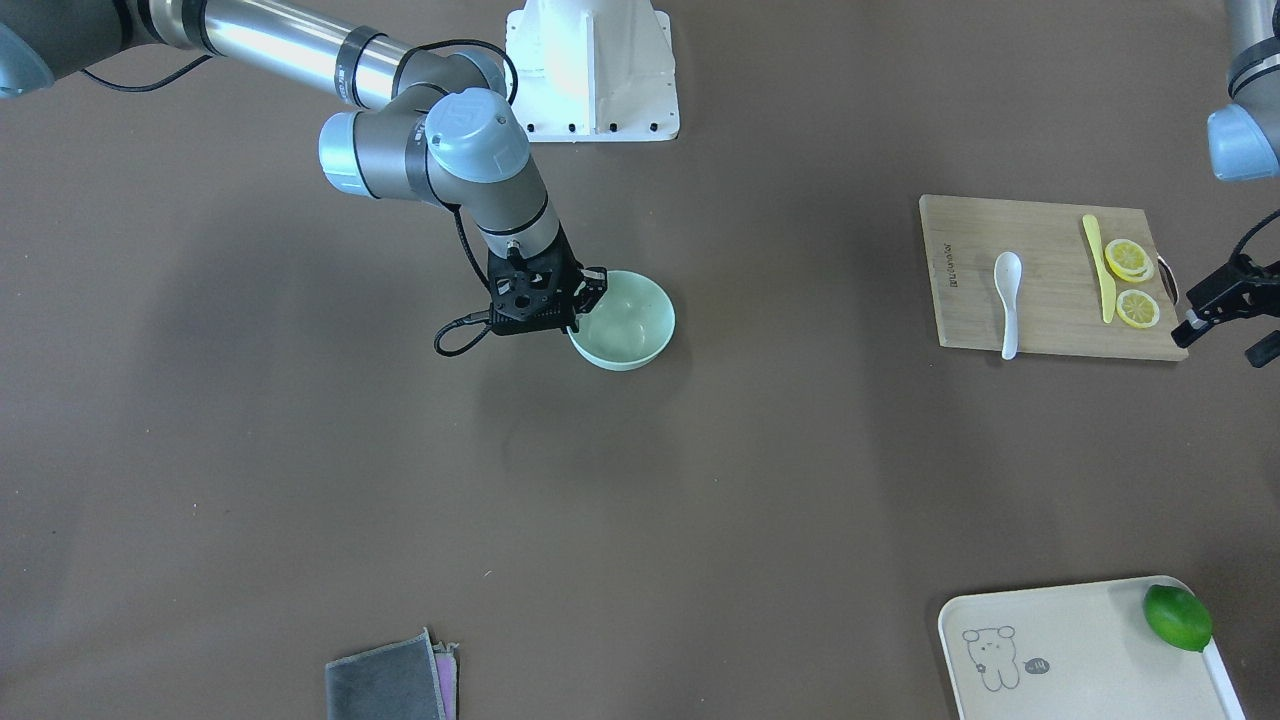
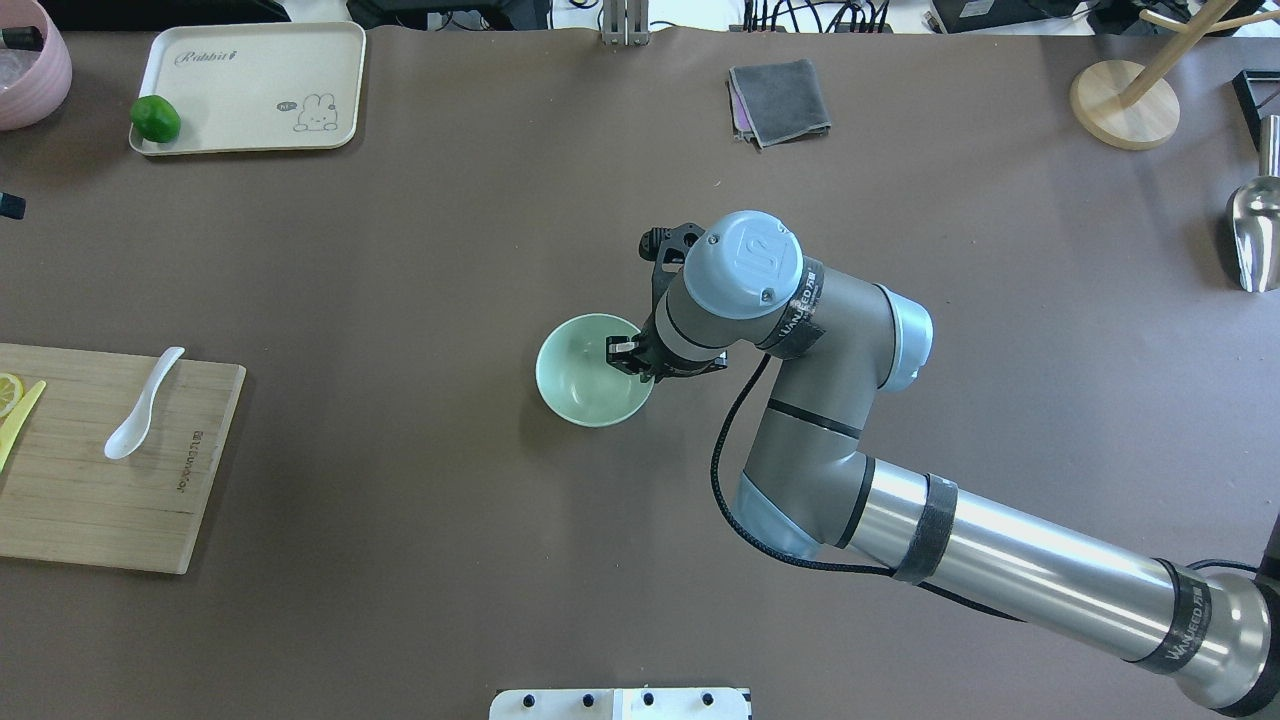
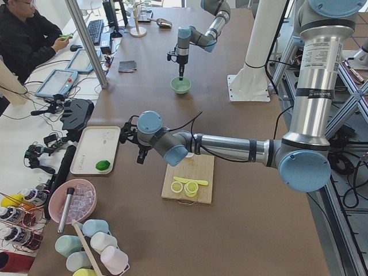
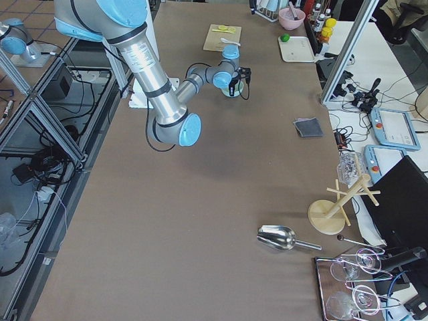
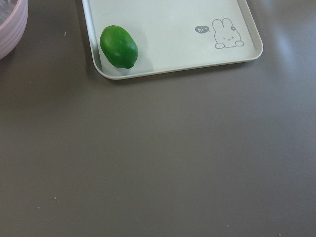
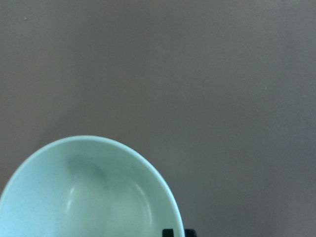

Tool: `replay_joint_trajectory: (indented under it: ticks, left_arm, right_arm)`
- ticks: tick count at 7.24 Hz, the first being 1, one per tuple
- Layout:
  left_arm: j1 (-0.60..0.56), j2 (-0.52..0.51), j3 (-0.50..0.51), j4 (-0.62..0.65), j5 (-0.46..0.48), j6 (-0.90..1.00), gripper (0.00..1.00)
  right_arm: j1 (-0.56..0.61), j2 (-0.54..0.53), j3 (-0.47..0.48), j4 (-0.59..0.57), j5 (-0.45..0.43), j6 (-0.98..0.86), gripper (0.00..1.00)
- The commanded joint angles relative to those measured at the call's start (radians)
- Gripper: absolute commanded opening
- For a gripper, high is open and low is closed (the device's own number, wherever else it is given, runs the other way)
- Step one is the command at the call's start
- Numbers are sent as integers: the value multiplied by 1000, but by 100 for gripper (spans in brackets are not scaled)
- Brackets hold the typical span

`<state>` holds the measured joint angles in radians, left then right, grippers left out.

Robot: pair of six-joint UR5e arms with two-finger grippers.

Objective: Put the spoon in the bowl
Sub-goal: 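Grip the bowl rim and drag it toward the table center, then release the bowl and lift the right gripper while the left gripper reaches the spoon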

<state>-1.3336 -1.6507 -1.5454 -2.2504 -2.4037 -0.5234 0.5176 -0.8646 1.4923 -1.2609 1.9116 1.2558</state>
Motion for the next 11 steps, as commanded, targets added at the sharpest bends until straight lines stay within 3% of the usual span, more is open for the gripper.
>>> replay_joint_trajectory:
  ticks: [1,2,4,7,11]
  left_arm:
    - [1,-10,11,0,0,-1,98]
    - [1,-17,11,2,0,-1,98]
    - [84,-67,-18,-12,11,-186,98]
    - [272,38,-139,-35,217,-280,98]
    - [410,110,-156,-35,321,-277,97]
  right_arm:
    - [-1,1,-9,3,-2,2,90]
    - [11,9,3,3,1,11,100]
    - [65,9,61,0,64,10,100]
    - [192,-49,120,-2,180,-21,100]
    - [272,-97,120,1,233,-91,100]
